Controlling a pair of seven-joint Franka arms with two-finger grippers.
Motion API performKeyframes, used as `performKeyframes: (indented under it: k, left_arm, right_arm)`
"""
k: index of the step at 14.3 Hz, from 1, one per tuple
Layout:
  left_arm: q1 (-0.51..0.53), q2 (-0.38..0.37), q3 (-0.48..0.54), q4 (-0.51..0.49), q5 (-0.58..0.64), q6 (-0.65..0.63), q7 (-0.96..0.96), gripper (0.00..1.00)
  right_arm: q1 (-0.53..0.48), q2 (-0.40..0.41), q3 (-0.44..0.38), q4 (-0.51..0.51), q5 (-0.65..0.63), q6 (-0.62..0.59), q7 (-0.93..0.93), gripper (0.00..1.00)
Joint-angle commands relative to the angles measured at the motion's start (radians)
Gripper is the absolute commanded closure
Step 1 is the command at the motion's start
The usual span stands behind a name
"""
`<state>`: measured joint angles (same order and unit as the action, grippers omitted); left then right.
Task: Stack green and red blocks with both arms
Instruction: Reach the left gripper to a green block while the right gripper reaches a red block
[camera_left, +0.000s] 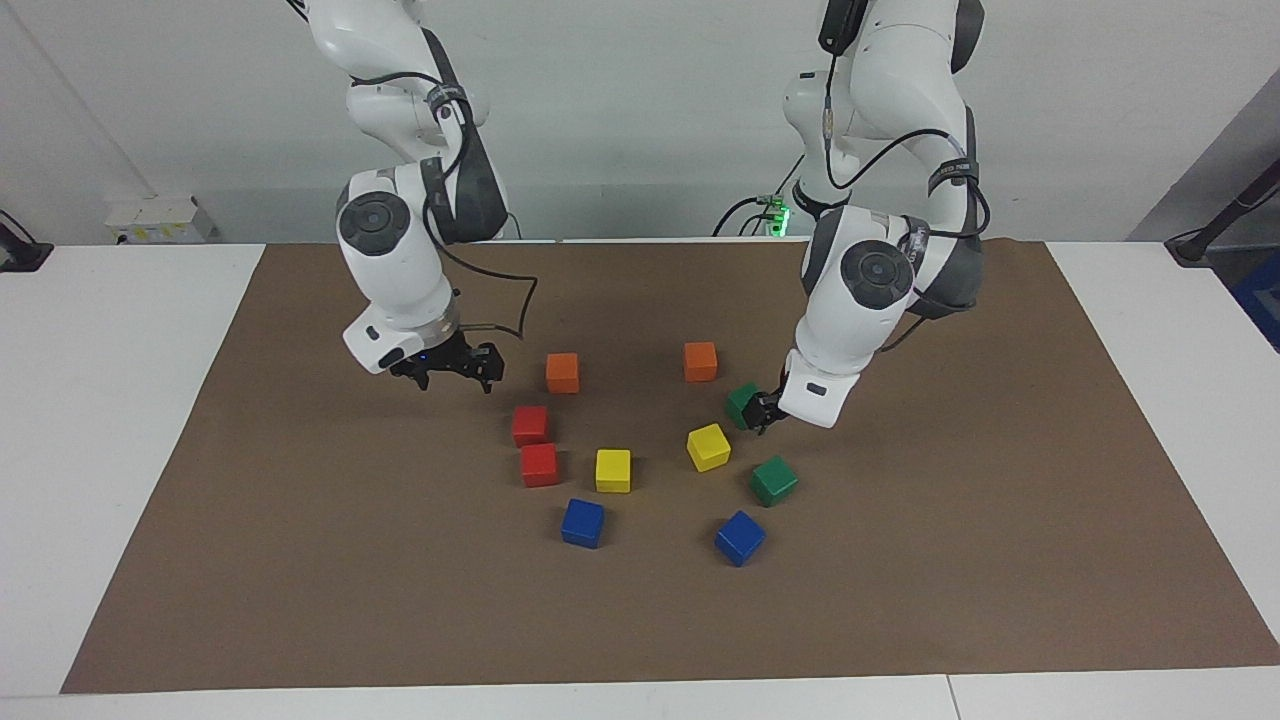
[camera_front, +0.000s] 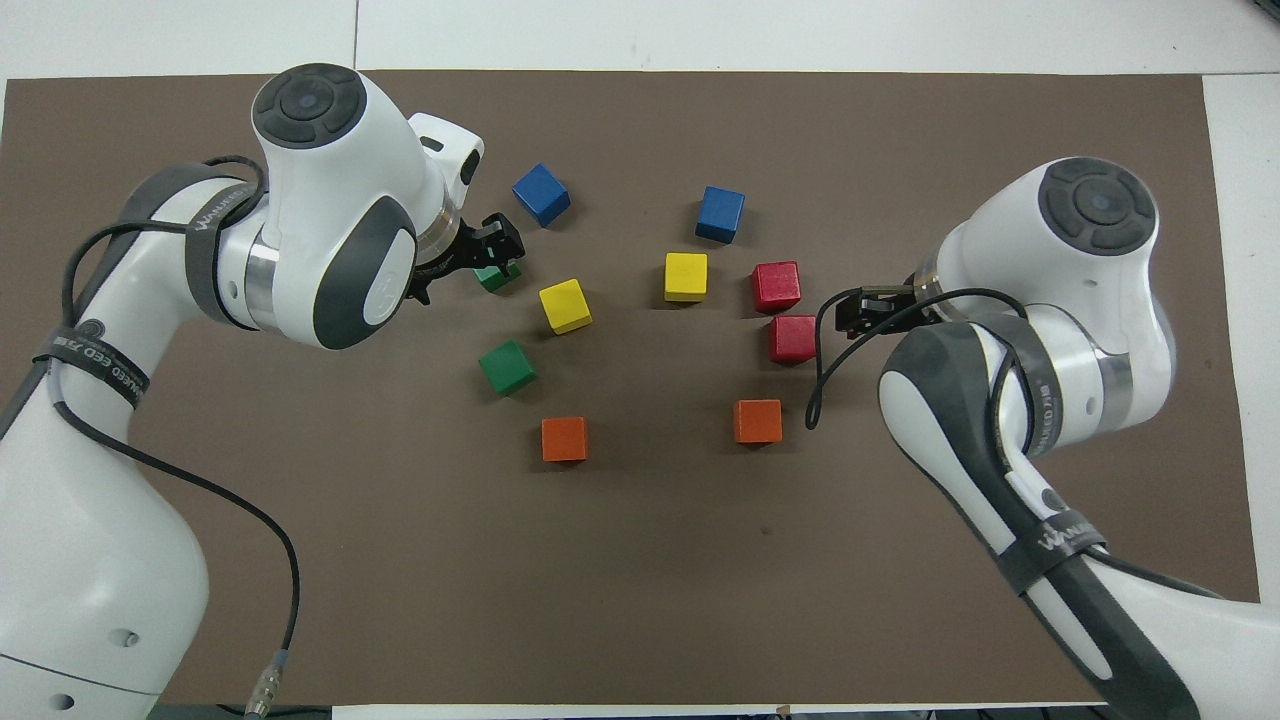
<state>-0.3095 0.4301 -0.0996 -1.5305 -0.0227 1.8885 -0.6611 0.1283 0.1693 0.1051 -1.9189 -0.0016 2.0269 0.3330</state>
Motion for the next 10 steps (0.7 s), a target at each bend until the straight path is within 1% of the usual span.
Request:
performKeyframes:
  k: [1,3,5,6,10]
  left_arm:
    - [-0.01,-0.014,0.014,-0.039,0.012,0.006,-0.022,0.0]
    - [-0.01,-0.02,0.014,-0.056,0.012,-0.006,-0.043,0.0]
    - [-0.01,-0.027,0.009,-0.077,0.012,0.023,-0.138,0.0]
    - [-0.011,-0.031,0.009,-0.092,0.01,0.033,-0.146,0.0]
    - [-0.014,-0.07,0.008,-0.204,0.009,0.127,-0.147,0.0]
  right_arm:
    - [0.008,0.007,-0.002,-0.011,0.017,0.021,0.015,0.0]
    - [0.039,0.012,-0.002,-0.018,0.017,0.019,0.033,0.0]
    - [0.045,0.019,-0.001,-0.02,0.017,0.019,0.063,0.0]
    - [0.06,0.021,-0.002,-0.02,0.017,0.019,0.066,0.0]
    - [0.082,0.033,-0.001,-0.02,0.017,0.041,0.064,0.0]
